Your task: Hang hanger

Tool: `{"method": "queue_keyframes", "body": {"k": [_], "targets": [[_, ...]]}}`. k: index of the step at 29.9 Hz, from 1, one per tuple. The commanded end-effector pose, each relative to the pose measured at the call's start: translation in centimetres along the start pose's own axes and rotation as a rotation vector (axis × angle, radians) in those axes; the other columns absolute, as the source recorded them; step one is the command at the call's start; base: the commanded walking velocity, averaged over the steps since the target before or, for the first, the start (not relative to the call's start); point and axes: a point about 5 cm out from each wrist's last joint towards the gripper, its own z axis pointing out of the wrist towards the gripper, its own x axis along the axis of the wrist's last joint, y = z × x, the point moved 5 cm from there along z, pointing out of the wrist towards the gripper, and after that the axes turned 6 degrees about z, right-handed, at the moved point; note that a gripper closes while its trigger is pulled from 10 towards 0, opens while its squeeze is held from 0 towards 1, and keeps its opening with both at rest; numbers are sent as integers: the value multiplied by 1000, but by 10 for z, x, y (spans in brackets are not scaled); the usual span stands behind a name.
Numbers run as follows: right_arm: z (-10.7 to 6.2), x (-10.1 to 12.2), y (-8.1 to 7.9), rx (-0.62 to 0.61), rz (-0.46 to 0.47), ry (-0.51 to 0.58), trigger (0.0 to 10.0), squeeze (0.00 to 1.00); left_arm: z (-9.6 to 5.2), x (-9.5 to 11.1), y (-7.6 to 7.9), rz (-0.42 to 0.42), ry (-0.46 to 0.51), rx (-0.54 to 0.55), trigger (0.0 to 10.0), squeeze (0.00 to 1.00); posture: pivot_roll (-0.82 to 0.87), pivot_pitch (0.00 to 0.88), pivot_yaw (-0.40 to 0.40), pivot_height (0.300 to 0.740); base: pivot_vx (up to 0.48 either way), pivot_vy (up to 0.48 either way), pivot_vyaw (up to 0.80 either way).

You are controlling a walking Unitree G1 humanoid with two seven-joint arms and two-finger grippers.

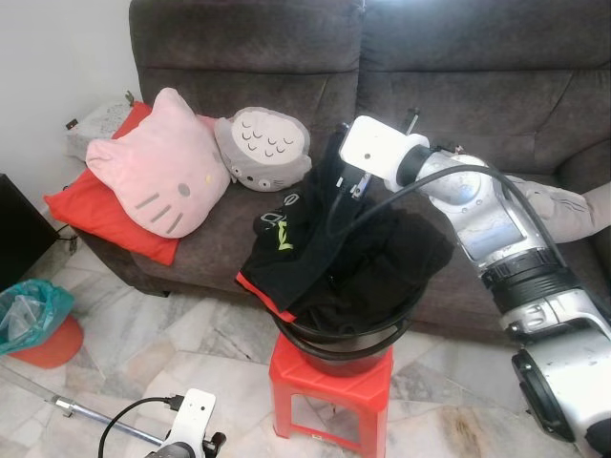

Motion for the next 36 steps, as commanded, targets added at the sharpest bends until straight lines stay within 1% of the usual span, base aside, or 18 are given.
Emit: {"method": "queue_keyframes", "body": {"k": [1, 3, 11, 12, 13, 15, 17, 18, 19, 21, 22, 23, 24, 28, 29, 31, 32, 36], "targets": [[1, 27, 24, -82, 30, 86, 0, 0, -1, -6, -3, 12, -29, 2, 10000, 0, -218, 0, 138, 740, 0, 0, 0], [0, 39, 34, -109, 92, 130, 0, 0, -1, -7, -4, 11, -31, 3, 10000, 0, -221, 0, 141, 740, 0, 0, 0], [1, 42, 32, -120, 132, 136, 0, 0, -2, -8, -6, 16, -34, 0, 10000, 0, -222, 0, 143, 740, 0, 0, 0], [1, 39, 31, -123, 139, 134, 4039, 0, -2, -8, -6, 16, -34, 1, 10000, 0, -220, 0, 141, 740, 0, 0, 0], [-1, 33, 26, -133, 173, 127, 10000, 0, -2, -8, -6, 16, -32, 4, 10000, 0, -217, 0, 140, 740, 0, 0, 0], [-2, 28, 22, -140, 191, 124, 10000, 0, -2, -9, -7, 18, -31, 7, 10000, 0, -215, 0, 137, 740, 0, 0, 0], [-10, 8, 7, -199, 289, 103, 10000, 0, -2, -9, -10, 18, -23, 30, 10000, 0, -208, 0, 137, 740, 0, 0, 0], [-15, 3, 2, -229, 321, 102, 10000, 0, -3, -9, -12, 24, -23, 38, 10000, 0, -209, 0, 140, 740, 0, 0, 0], [-15, 2, 2, -233, 324, 103, 10000, 0, -3, -9, -12, 27, -24, 40, 10000, 0, -209, 0, 140, 740, 0, 0, 0], [-21, -2, -5, -277, 385, 109, 10000, 0, -3, -9, -14, 26, -23, 46, 10000, 0, -214, 0, 146, 740, 0, 0, 0], [-21, -2, -5, -277, 385, 109, 10000, 0, -3, -9, -14, 26, -23, 46, 10000, 0, -214, 0, 146, 740, 0, 0, 0], [-29, -7, -11, -327, 448, 114, 10000, 0, -3, -9, -15, 26, -24, 51, 10000, 0, -214, 0, 145, 740, 0, 0, 0], [-32, -10, -12, -356, 469, 108, 10000, 0, -3, -9, -15, 25, -24, 53, 10000, 0, -214, 0, 143, 740, 0, 0, 0], [-43, -16, -21, -431, 507, 96, 10000, 0, -3, -9, -17, 22, -23, 58, 10000, 0, -213, 0, 146, 740, 0, 0, 0], [-48, -20, -21, -474, 552, 92, 10000, 0, -3, -9, -18, 19, -23, 62, 10000, 0, -209, 0, 141, 740, 0, 0, 0], [-50, -24, -24, -492, 593, 83, 10000, 0, -4, -9, -19, 11, -23, 68, 10000, 0, -206, 0, 138, 740, 0, 0, 0], [-51, -27, -27, -490, 597, 66, 10000, 0, -4, -10, -19, 5, -24, 74, 10000, 0, -208, 0, 130, 740, 0, 0, 0], [-50, -24, -26, -483, 588, 67, 10000, 0, -5, -12, -20, -3, -29, 80, 10000, 0, -208, 0, 128, 740, 0, 0, 0]]}}
